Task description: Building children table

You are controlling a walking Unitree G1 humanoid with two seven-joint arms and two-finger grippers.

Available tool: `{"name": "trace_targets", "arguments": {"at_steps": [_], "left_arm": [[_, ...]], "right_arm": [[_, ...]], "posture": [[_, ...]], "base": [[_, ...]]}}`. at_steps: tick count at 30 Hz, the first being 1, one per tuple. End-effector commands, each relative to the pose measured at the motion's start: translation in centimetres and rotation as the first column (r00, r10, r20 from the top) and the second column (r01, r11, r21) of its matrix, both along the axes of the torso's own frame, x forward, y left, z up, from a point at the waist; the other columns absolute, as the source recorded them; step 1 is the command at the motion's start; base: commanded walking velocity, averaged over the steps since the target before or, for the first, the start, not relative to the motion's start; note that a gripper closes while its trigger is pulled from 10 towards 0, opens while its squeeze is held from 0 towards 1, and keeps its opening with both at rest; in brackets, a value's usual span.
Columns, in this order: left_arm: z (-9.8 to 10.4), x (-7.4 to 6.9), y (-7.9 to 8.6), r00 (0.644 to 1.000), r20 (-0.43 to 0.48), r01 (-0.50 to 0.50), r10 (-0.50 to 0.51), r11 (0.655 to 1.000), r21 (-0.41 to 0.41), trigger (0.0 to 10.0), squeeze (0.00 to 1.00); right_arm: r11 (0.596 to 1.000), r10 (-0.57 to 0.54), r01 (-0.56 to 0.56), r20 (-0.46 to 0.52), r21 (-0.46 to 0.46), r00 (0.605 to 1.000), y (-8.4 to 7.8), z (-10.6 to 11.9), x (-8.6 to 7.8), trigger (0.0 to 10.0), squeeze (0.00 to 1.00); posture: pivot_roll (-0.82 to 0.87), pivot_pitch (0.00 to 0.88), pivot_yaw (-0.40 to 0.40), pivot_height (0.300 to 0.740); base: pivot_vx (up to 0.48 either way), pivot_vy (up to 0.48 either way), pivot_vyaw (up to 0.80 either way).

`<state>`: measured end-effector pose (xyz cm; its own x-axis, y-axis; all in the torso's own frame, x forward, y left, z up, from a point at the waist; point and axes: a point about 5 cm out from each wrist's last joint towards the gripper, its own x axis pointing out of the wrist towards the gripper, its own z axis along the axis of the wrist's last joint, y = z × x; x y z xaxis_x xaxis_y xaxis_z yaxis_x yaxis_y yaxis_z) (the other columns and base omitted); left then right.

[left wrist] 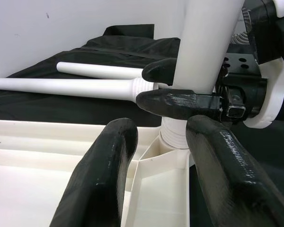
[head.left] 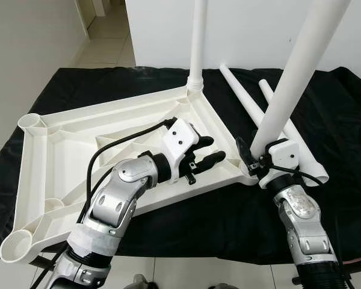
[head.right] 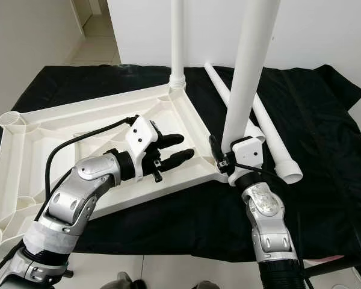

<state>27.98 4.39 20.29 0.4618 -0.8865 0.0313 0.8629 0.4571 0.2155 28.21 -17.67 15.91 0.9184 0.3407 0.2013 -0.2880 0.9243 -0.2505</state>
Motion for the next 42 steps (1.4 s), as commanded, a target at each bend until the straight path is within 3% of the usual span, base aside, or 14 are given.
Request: {"name": "trace_targets", "arguments": {"at_steps": [1,11,20,27,42], "left_arm": [[0.0,-0.2,-0.1,1.0,0.0,0.005,-0.005,1.0,0.01,10.0,0.0],[0.2,-0.2,-0.1,1.0,0.005,0.01,-0.01,1.0,0.013,10.0,0.0],[0.2,-0.2,-0.2,1.0,0.005,0.011,-0.011,1.0,0.013,10.0,0.0],[0.3,-0.2,-0.2,1.0,0.012,0.016,-0.016,1.0,0.014,10.0,0.0],[0.4,-0.2,-0.2,1.0,0.015,0.016,-0.016,1.0,0.012,10.0,0.0]], "right_arm": [[1.0,0.01,-0.008,-0.138,0.018,0.99,0.3,-2.5,-0.2,10.0,0.0],[0.997,-0.02,0.036,-0.23,0.068,0.973,-0.3,-3.2,0.1,10.0,0.0],[0.997,-0.021,0.039,-0.234,0.071,0.972,-0.4,-3.2,0.1,10.0,0.0],[0.98,-0.06,0.111,-0.284,0.167,0.957,-1.0,-3.1,0.7,10.0,0.0],[0.957,-0.085,0.17,-0.33,0.237,0.94,-1.6,-2.9,1.2,10.0,0.0]], "posture": [[-0.12,0.07,0.08,0.74],[-0.12,0.066,0.08,0.74],[-0.12,0.066,0.08,0.74],[-0.12,0.056,0.081,0.74],[-0.12,0.056,0.079,0.74]], "base": [[0.0,0.0,0.0],[0.0,0.0,0.0],[0.0,0.0,0.0],[0.0,0.0,0.0],[0.0,0.0,0.0]]}}
